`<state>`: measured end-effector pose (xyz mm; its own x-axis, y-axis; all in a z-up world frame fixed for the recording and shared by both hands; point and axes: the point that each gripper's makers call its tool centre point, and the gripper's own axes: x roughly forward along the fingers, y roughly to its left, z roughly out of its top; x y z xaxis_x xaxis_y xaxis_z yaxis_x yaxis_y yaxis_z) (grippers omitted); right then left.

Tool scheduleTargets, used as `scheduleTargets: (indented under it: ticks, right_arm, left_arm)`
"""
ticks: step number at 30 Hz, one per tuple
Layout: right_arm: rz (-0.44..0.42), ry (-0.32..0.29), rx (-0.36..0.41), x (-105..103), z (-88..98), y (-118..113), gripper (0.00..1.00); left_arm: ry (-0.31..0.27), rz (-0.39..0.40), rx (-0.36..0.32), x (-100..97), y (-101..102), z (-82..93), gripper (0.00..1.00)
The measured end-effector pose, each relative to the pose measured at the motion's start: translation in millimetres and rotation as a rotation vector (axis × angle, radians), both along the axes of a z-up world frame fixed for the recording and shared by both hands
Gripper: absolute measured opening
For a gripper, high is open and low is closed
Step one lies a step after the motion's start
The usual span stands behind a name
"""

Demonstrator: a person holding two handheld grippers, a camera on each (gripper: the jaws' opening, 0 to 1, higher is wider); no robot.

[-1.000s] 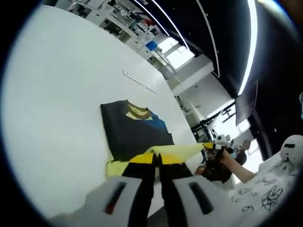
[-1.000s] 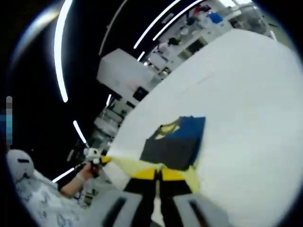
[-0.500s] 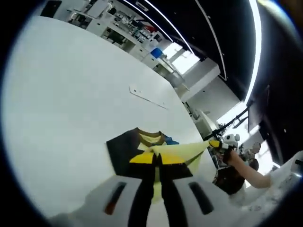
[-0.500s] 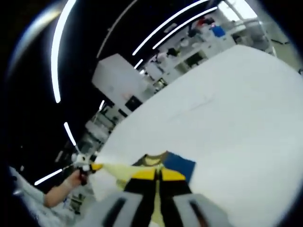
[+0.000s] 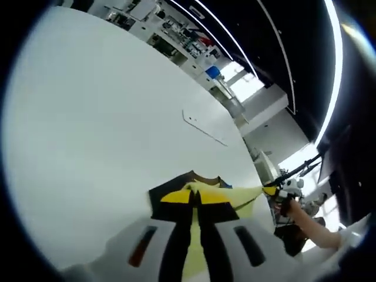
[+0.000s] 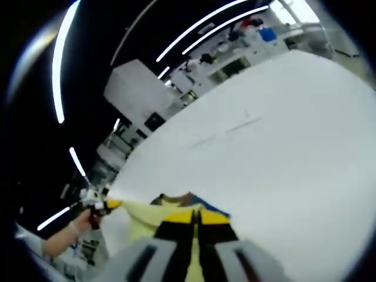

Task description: Fold the garment on the visible template until the final outline fits inside the template.

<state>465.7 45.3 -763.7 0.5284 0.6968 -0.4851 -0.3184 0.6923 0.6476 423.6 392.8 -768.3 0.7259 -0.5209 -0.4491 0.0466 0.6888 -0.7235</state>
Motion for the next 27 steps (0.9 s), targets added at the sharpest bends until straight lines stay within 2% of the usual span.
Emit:
scheduleTargets:
  ticks: [4, 8, 11, 14, 20, 24, 27]
  right_arm:
    - [-0.006, 0.024, -0.012, -3, -12.1, 0, 0.00]
    - [-0.009, 0.046, -0.030, -6, -23.5, -1, 0.00]
    - [-0.002, 0.060, -0.049, -7, -32.8, -2, 0.00]
    - [-0.004, 0.073, -0.061, -7, -39.8, -3, 0.00]
    - [0.014, 0.072, -0.091, -11, -47.0, -1, 0.00]
    - [0.016, 0.071, -0.092, -7, -49.5, -1, 0.00]
    - [0.031, 0.050, -0.100, -7, -48.1, 0, 0.00]
  left_arm:
    - [0.007, 0.023, 0.020, -5.8, -7, -12.7, 0.00]
    - [0.041, 0.054, 0.001, -4.0, 0, -30.2, 0.00]
    - [0.052, 0.052, 0.021, -10.2, -8, -35.8, 0.00]
    - [0.023, 0.043, 0.024, -12.7, -9, -36.8, 0.00]
    - [0.015, 0.021, 0.034, -9.5, -1, -44.9, 0.00]
    - [0.007, 0.034, 0.025, -4.9, 4, -48.5, 0.00]
    - [-0.041, -0.004, 0.053, -1.9, 4, -47.4, 0.00]
